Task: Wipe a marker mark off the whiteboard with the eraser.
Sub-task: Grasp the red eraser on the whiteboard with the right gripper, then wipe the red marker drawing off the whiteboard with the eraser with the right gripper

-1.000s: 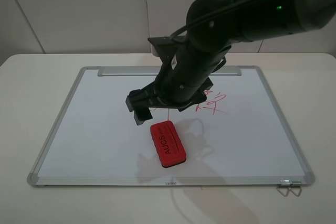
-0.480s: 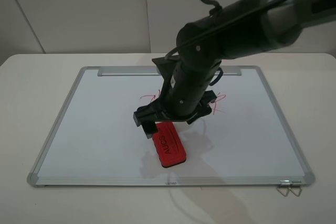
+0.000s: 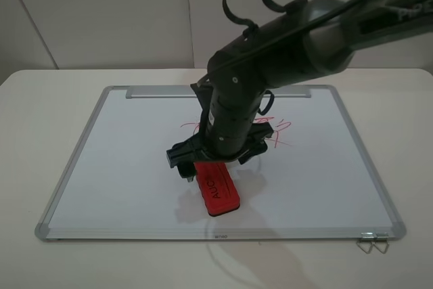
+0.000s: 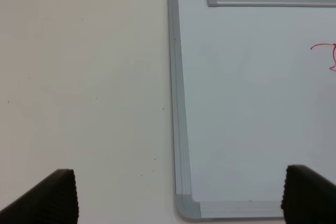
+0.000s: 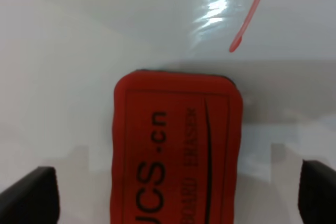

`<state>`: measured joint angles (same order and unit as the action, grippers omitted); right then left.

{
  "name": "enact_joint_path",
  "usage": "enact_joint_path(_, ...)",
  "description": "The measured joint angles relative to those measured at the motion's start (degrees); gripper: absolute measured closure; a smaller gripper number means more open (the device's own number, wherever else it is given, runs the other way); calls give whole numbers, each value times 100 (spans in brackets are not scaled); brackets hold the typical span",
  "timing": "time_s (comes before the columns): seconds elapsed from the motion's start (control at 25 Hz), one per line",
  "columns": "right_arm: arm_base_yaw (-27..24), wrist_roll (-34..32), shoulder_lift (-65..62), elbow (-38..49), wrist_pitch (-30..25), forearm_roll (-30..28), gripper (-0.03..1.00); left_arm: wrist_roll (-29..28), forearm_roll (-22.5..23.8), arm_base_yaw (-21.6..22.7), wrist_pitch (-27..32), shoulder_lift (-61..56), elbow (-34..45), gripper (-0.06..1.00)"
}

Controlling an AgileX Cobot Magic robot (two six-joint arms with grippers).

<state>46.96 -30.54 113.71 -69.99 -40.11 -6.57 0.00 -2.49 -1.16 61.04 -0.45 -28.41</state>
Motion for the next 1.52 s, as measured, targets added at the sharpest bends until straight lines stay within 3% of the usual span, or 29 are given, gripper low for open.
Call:
enact_joint_path(0.6,45,0,510,-131,-122,-18,15,0,0,0,0,0,0,17)
enact_joint_path(0.76,45,0,516,-131,-112,-18,26,0,0,0,0,0,0,17)
enact_joint_path(0.88,45,-8,516,-135,-112,-12,47,0,0,0,0,0,0,17)
enact_joint_path(1.52,45,42,510,-153,-162,-17,46,0,0,0,0,0,0,17)
